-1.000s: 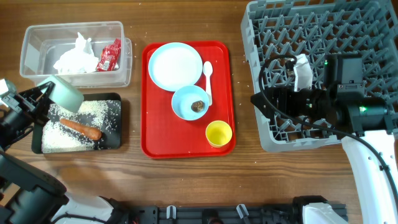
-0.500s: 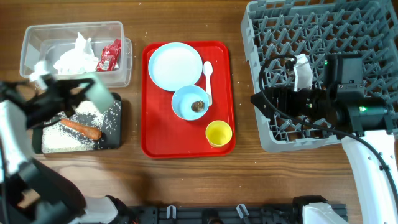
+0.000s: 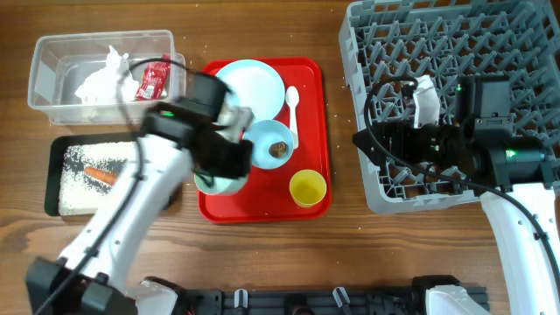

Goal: Sort waste into correct bins and load items into the dishwasher rack
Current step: 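Return the green bowl to the red tray, grasp the light-blue bowl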

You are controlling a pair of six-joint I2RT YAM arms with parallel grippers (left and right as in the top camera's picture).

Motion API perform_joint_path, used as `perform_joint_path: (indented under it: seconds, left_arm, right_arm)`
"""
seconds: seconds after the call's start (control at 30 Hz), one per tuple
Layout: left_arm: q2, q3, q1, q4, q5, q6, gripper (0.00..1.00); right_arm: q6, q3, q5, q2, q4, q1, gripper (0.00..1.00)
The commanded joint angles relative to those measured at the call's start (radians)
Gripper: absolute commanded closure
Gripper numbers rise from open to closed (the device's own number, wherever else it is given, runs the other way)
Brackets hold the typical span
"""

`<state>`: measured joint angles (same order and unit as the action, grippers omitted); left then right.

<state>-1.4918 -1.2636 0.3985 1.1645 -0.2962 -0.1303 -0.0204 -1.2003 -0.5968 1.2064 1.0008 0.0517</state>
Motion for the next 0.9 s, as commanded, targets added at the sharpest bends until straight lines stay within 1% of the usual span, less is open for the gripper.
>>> perform_joint_path:
  seconds: [0.0,0.07,0.1,0.23,0.3,0.33,0.37,0.4,0.47,0.6,0.67,0.7,0.77,0.83,0.87]
  left_arm:
    - [-0.059,0.005,0.167,-0.009,0.327,-0.141,0.96]
    - [-0.118,0.041,0.258,-0.021,0.376,-0.154,0.96]
    - [-0.138,0.058,0.278,-0.031,0.399,-0.180,0.96]
    - [-0.215,0.109,0.307,-0.071,0.422,-0.223,0.96]
    - [-0.227,0.127,0.306,-0.093,0.425,-0.222,0.93]
    - [-0.235,0.138,0.305,-0.112,0.430,-0.222,0.88]
    - [-0.244,0.140,0.305,-0.134,0.429,-0.222,0.75]
    - [-0.244,0.140,0.305,-0.142,0.429,-0.222,0.66]
    - [-0.244,0.139,0.304,-0.161,0.428,-0.222,0.54]
    - [-0.241,0.074,0.278,-0.162,0.429,-0.222,0.46]
    - [-0.237,0.010,0.238,-0.173,0.429,-0.215,0.39]
    - [-0.237,-0.016,0.220,-0.186,0.429,-0.211,0.31]
    - [-0.237,-0.062,0.181,-0.240,0.396,-0.111,0.24]
    - [-0.240,-0.072,0.166,-0.360,0.308,0.034,0.14]
    - [-0.247,-0.072,0.167,-0.408,0.285,0.068,0.13]
  right_arm:
    - [0.010,-0.016,0.006,0.001,-0.005,0.003,0.00]
    - [0.010,-0.016,0.006,0.001,-0.005,0.003,0.00]
    - [0.010,-0.016,0.006,0.001,-0.005,0.003,0.00]
    - [0.010,-0.016,0.006,0.001,-0.005,0.003,0.00]
    - [0.010,-0.016,0.006,0.001,-0.005,0.003,0.00]
    - [0.010,-0.016,0.006,0.001,-0.005,0.003,0.00]
    - [0.010,-0.016,0.006,0.001,-0.005,0.003,0.00]
    - [0.010,-0.016,0.006,0.001,-0.005,0.003,0.00]
    - [0.010,-0.016,0.006,0.001,-0.005,0.003,0.00]
    - [0.010,-0.016,0.006,0.001,-0.005,0.003,0.00]
    - [0.010,-0.015,0.006,0.001,-0.005,0.003,0.00]
    - [0.010,-0.015,0.006,0.001,-0.005,0.003,0.00]
    - [0.010,-0.015,0.006,0.001,-0.006,0.003,0.00]
    - [0.010,-0.015,0.006,0.001,-0.013,0.003,0.00]
    - [0.010,-0.015,0.006,0.001,-0.013,0.003,0.00]
